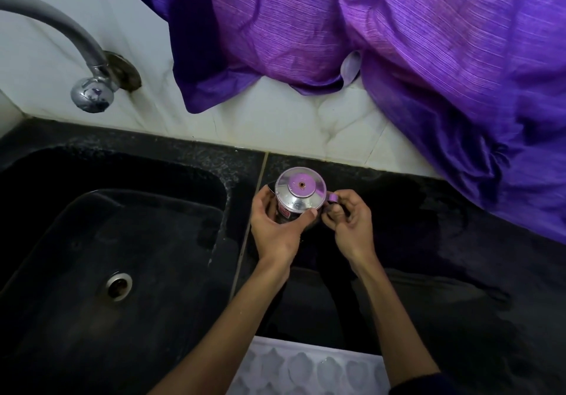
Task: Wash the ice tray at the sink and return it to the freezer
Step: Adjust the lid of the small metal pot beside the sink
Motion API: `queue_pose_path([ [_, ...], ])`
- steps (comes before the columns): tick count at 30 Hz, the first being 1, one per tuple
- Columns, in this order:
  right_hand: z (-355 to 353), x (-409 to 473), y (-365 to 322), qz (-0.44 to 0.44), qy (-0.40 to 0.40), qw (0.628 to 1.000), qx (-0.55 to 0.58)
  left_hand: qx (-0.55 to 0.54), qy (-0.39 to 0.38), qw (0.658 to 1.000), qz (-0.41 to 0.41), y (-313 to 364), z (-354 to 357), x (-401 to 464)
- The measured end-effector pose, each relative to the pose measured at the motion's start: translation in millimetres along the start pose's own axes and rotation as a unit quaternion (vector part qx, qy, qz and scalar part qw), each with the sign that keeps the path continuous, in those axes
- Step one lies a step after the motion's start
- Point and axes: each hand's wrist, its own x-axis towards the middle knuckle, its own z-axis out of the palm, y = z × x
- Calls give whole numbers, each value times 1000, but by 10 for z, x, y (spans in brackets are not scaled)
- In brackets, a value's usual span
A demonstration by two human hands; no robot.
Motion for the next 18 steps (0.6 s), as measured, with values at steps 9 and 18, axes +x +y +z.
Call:
queue_pose_path([
  [9, -106, -21, -20, 13, -34, 999, -9, 59, -12, 998, 14, 75, -37, -72],
  [18, -618, -874, -191, -1, 20, 995, -100, 123, -13, 991, 42, 166, -752, -549],
])
